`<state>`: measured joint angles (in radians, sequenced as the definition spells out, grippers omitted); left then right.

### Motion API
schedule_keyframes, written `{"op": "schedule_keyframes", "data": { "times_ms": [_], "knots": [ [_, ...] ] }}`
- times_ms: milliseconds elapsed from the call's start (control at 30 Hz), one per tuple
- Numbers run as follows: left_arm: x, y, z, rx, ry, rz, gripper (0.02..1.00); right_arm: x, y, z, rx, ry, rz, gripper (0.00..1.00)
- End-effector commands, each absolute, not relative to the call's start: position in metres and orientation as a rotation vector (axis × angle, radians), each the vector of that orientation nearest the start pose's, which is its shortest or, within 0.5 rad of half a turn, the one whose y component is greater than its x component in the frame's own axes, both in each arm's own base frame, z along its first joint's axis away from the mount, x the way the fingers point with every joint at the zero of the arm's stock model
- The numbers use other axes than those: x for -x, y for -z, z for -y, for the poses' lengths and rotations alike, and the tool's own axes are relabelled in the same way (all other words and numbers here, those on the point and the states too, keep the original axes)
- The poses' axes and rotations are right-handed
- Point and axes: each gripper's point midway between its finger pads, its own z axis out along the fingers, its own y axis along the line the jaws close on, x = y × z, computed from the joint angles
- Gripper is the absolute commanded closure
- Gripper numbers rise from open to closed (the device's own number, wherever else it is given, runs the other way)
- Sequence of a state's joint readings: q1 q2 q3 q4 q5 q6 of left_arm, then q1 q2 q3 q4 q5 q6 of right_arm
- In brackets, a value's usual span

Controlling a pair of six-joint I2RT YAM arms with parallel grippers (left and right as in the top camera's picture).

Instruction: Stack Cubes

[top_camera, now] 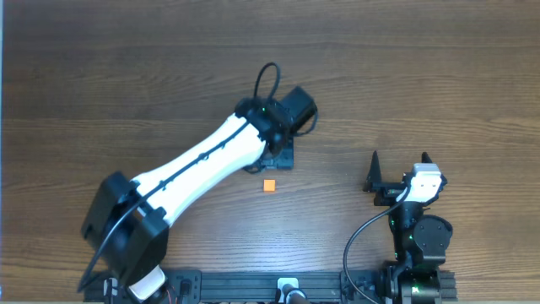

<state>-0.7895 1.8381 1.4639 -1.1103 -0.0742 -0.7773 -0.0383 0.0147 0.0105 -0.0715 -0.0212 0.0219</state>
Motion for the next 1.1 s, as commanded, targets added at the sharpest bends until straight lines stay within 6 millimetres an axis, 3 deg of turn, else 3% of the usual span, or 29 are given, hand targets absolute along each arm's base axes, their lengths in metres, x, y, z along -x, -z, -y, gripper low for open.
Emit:
{"op": "schedule_keyframes", "data": {
  "times_ms": [33,200,367,600,1100],
  "knots": [
    [-0.229,-0.095,0.258,-0.064,0.035,-3.090,0.428,-0.246,-0.157,0.003,-0.021,-0.016,-1.644,0.007],
    [-0.205,-0.074,0.252,-0.013,-0.030,-3.142,0.428,-0.246,-0.157,0.003,-0.021,-0.016,-1.644,0.007],
    [-0.198,-0.052,0.248,0.009,-0.026,-3.160,0.435,-0.246,-0.157,0.003,-0.021,-0.016,-1.644,0.007],
    [-0.203,-0.031,0.247,-0.027,0.007,-3.136,0.446,-0.246,-0.157,0.003,-0.021,-0.016,-1.644,0.007],
    [-0.220,-0.012,0.245,-0.053,-0.012,-3.122,0.454,-0.246,-0.157,0.003,-0.021,-0.016,-1.644,0.007]
  ]
}}
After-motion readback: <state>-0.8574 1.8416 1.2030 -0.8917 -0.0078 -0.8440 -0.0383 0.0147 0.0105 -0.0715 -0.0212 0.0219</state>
